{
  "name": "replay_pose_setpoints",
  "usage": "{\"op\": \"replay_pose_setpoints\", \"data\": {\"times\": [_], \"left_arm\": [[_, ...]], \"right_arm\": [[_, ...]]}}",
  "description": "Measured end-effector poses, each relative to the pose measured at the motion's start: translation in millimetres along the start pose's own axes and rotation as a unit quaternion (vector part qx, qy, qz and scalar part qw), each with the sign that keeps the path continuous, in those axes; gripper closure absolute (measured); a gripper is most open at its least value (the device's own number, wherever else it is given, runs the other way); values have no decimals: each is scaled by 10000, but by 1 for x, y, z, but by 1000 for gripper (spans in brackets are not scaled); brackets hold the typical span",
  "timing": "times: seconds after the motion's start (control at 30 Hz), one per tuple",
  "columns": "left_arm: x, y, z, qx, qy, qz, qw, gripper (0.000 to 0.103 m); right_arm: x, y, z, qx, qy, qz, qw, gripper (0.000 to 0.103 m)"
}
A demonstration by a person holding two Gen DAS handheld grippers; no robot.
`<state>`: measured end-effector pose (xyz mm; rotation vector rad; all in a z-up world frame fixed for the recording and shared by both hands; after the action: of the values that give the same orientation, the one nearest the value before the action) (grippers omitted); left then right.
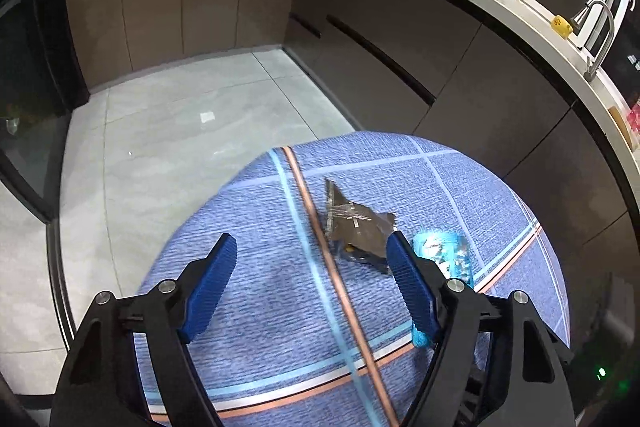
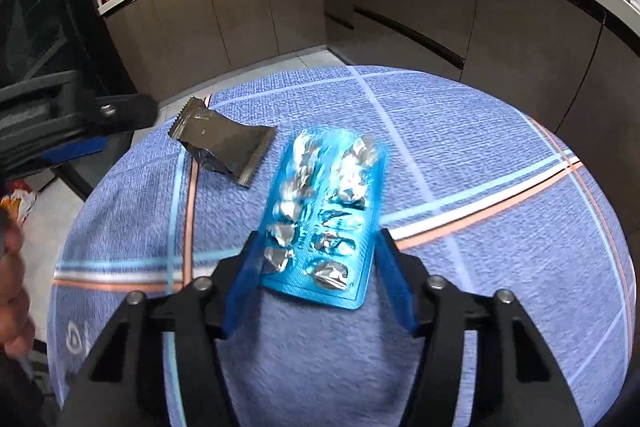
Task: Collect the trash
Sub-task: 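Grasp the blue blister pack with the right gripper while the left gripper grasps the dark foil wrapper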
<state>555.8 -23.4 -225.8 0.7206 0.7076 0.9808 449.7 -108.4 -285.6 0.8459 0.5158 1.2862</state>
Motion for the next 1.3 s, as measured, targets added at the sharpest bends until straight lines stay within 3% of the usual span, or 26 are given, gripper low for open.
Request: {"op": "replay_pose_setpoints", "data": {"times": [0.13,0.23,0.5,0.57,0.63,0.83,0.93,1.0,1.13,1.2,1.3], "left_arm": [[-10,-15,4,84,14,-35,10000,28],[-19,-26,8,156,19,-41,9999,27],[-29,-53,10,414,-52,204,9989,27],[-27,-57,8,465,5,271,9985,27],[-23,-61,6,516,43,406,9978,27],[-21,-64,6,524,50,524,9972,28],[-24,-66,6,555,0,531,9970,37],[-26,-66,5,532,-11,520,9972,46],[-30,-65,0,546,-125,478,9973,67],[-35,-62,-2,549,-201,472,9972,84],[-40,-58,-8,542,-357,520,9965,91]], "right_arm": [[-16,10,-6,24,117,187,9998,52],[-29,25,-13,76,170,332,9993,61],[-49,46,-32,300,267,610,9973,61],[-49,44,-32,377,198,801,9959,58],[-47,42,-32,427,209,800,9957,33],[-25,33,-32,420,520,865,9940,27],[-15,28,-32,325,880,588,9938,26],[-16,28,-35,280,1012,436,9935,32],[-20,35,-40,311,1127,453,9921,36],[-21,39,-43,332,1116,495,9920,36],[-27,47,-49,362,997,582,9927,36]]}}
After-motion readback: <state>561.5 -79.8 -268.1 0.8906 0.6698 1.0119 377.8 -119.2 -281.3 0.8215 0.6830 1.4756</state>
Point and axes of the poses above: each gripper's, at about its wrist camera, not at the fingertips, and y roughly against the way its jaws point, x to its left, z to its top, the point moved 9 cm from there along -y, roughly the way its jaws point, and after that the axes turned 2 degrees about -y, right-handed, at the moved point
